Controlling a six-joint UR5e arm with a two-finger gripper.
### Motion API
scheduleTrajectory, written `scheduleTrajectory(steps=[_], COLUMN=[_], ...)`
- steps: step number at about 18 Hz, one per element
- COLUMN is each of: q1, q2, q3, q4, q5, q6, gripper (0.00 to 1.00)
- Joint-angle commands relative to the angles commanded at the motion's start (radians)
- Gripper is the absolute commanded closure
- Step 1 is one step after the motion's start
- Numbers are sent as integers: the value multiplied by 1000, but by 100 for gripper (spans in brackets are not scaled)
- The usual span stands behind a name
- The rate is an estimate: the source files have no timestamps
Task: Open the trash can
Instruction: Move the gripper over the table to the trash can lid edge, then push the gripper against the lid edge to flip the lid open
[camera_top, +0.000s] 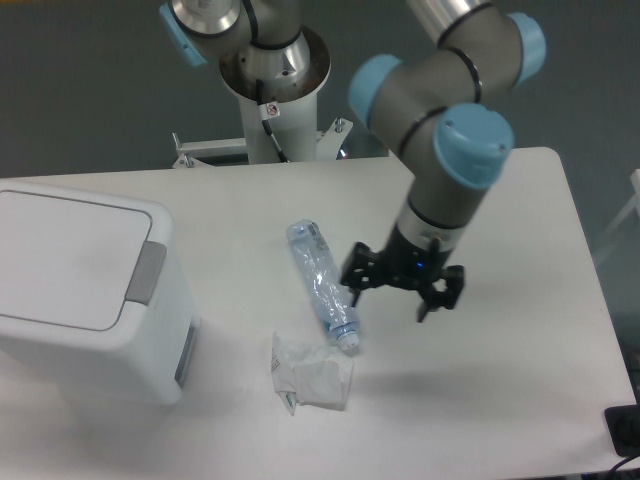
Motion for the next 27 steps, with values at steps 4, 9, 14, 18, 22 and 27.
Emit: scheduleTrajectory(steps=[4, 9, 14, 18, 22, 27], q1=[-58, -121, -178, -216, -222, -224], q2=[5, 41, 77, 103, 120, 114], q3=[74, 71, 59, 19, -26, -29], q4=[-6, -6, -8, 5, 25, 41], q5=[-22, -65, -62, -56, -57, -57], q6=[-105, -151, -177, -200, -197, -198], gripper=[0, 0, 0, 0, 0, 0])
